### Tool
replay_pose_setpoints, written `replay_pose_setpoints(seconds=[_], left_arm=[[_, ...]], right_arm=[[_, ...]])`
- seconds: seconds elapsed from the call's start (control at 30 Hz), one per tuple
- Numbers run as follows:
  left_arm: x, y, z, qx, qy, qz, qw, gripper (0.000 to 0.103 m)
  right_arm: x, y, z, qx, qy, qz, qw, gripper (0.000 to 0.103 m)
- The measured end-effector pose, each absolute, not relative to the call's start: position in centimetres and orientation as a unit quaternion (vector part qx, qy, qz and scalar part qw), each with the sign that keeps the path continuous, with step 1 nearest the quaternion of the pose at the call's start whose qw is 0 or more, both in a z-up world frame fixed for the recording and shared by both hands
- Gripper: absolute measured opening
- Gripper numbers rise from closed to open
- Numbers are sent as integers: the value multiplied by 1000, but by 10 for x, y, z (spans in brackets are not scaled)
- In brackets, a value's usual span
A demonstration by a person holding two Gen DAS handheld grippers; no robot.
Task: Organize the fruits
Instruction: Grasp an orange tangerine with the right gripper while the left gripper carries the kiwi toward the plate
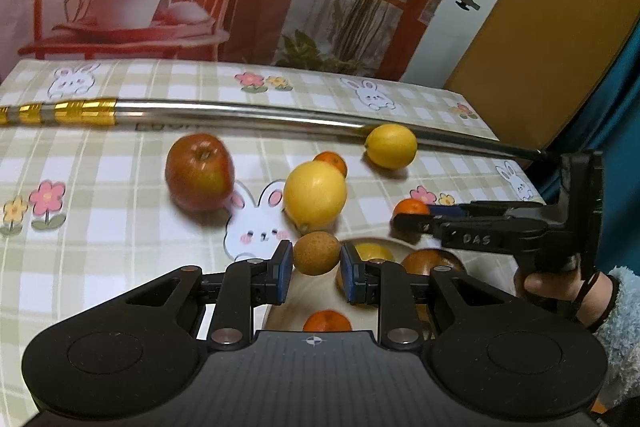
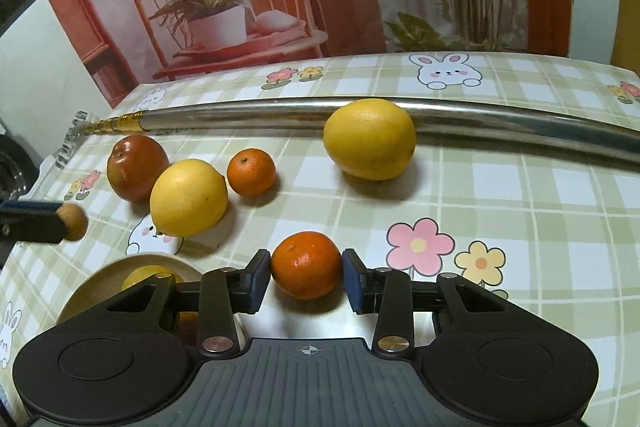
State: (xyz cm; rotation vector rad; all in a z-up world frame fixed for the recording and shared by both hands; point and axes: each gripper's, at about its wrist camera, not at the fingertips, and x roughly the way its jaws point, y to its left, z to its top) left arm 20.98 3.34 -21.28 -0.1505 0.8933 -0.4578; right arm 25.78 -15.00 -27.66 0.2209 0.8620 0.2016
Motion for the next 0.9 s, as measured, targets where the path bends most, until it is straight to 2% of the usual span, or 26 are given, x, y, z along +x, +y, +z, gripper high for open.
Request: replay_pose_setpoints(seconds=[0.9], left_arm=[[219, 2, -254, -19, 474, -226, 851, 27]], right_arm=[[219, -147, -240, 85, 366, 89, 922, 35]])
